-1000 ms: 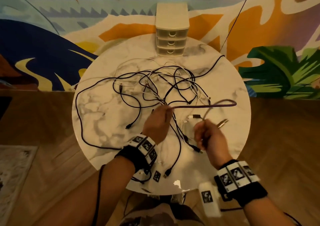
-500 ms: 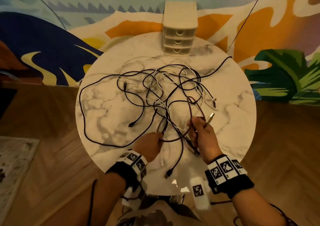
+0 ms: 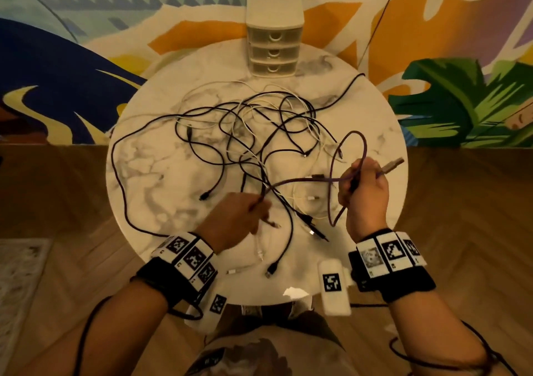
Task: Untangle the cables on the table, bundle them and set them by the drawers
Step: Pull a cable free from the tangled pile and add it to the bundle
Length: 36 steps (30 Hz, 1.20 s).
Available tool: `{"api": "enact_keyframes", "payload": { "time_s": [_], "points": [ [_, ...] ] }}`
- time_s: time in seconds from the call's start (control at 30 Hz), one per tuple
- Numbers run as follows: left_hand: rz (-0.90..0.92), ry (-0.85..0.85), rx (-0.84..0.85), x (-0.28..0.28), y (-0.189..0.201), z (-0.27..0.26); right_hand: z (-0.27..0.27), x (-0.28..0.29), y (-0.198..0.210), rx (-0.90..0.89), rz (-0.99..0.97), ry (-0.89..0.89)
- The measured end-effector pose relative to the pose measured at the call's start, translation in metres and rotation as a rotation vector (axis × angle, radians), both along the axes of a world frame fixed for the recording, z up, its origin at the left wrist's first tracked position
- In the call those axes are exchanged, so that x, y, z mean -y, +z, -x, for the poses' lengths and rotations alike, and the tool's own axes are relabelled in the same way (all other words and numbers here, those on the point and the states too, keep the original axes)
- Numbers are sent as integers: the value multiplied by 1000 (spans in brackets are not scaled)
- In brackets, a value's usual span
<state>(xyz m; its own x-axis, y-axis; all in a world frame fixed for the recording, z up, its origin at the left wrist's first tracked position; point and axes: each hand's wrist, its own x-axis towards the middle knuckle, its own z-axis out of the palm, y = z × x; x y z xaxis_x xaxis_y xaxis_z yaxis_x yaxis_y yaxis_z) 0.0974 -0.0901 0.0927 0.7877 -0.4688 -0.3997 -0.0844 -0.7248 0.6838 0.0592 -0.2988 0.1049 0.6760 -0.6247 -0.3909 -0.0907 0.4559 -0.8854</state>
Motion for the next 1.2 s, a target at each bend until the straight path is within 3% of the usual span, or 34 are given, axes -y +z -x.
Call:
{"api": "enact_keyframes", "payload": {
  "time_s": [0.1,0.17,0.23,0.3,0.4,0.53,0.7,0.77,0.83,0.87,0.97,1.07,1.13,1.2],
  "points": [
    [36,-281,-377,32,-3,39,10,25,12,1,77,-10],
    [103,-356,-637,53,-11,66,23,44,18,-56,246,74],
    [146,-381,-758,79,-15,92,43,64,22,-133,466,191],
    [132,-382,-618,113,-14,109,66,87,24,-173,591,256],
    [225,-345,-335,173,2,109,99,117,22,-201,628,322],
    [256,-310,-303,250,9,106,129,154,18,-220,530,343],
    [205,-194,-426,270,-28,125,149,219,20,-199,575,297],
    [73,-114,-389,270,-43,126,154,238,22,-160,574,261],
    [-117,-99,-238,278,-49,126,156,249,25,-97,547,235],
    [-88,-64,-176,285,-48,125,156,252,27,-65,533,236],
    [224,11,27,313,-1,129,150,253,24,-42,523,328],
    [357,-151,275,348,55,122,146,246,22,82,507,506],
    [290,-309,485,363,71,118,143,244,21,169,554,556],
    [269,-378,580,367,72,114,141,246,21,180,510,521]
  ]
}}
